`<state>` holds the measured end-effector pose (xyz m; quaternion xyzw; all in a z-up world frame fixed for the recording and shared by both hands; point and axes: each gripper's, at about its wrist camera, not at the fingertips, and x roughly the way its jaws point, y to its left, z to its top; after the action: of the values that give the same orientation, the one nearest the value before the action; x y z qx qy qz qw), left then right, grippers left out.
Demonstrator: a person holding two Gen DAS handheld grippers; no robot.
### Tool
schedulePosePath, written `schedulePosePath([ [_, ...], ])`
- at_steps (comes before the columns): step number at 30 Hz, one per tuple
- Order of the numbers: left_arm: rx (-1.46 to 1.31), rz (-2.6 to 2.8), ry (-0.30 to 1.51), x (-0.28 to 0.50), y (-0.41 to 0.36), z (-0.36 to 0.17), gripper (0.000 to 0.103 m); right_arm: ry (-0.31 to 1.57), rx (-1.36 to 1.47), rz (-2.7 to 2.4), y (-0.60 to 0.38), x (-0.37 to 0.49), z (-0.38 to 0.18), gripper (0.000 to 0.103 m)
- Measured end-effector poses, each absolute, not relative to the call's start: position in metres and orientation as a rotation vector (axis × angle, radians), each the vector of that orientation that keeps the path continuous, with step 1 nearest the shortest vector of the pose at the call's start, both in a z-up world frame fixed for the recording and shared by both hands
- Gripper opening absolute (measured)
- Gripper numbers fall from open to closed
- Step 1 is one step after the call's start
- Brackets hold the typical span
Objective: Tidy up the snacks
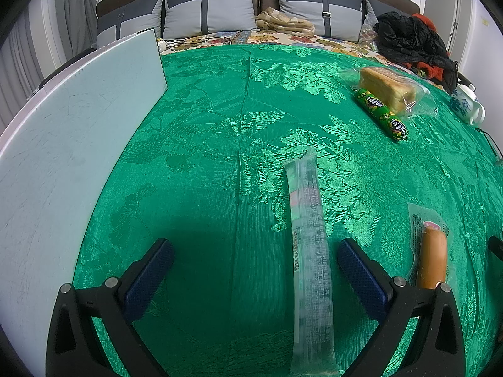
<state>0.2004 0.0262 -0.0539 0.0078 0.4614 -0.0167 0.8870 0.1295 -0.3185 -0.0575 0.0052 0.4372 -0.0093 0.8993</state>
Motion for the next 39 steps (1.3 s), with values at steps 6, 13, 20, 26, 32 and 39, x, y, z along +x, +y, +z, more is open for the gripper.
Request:
schedulePosePath([
  [6,0.016,-0.035,0.959,0.200,0.026,-0.054,0.103,0.905,0.011,-0.019,-0.319,0.130,-0.057,0.093],
  [13,0.015,-0.036,0.960,0.200,0.026,-0.054,0.103,0.905,0.012,-0.019,-0.318,0.129,-0.057,0.093],
  [20,0.051,-0.100,0.963,0.189,0.036,-0.054,0.103,0.904,0.012,-0.019,-0.319,0.129,-0.058,0.093],
  [26,0.048,-0.102,0.960,0.190,0.035,-0.055,0.103,0.923,0.012,-0.032,-0.317,0.134,-0.057,0.094],
  [32,0.050,-0.100,0.960,0.191,0.036,-0.055,0.103,1.047,0.305,0.204,-0.251,0.142,-0.012,0.091],
  [39,0.067,-0.132,1.014,0.203,0.020,-0.044,0.057,1.253,0.248,0.198,-0.159,0.182,-0.044,0.090],
])
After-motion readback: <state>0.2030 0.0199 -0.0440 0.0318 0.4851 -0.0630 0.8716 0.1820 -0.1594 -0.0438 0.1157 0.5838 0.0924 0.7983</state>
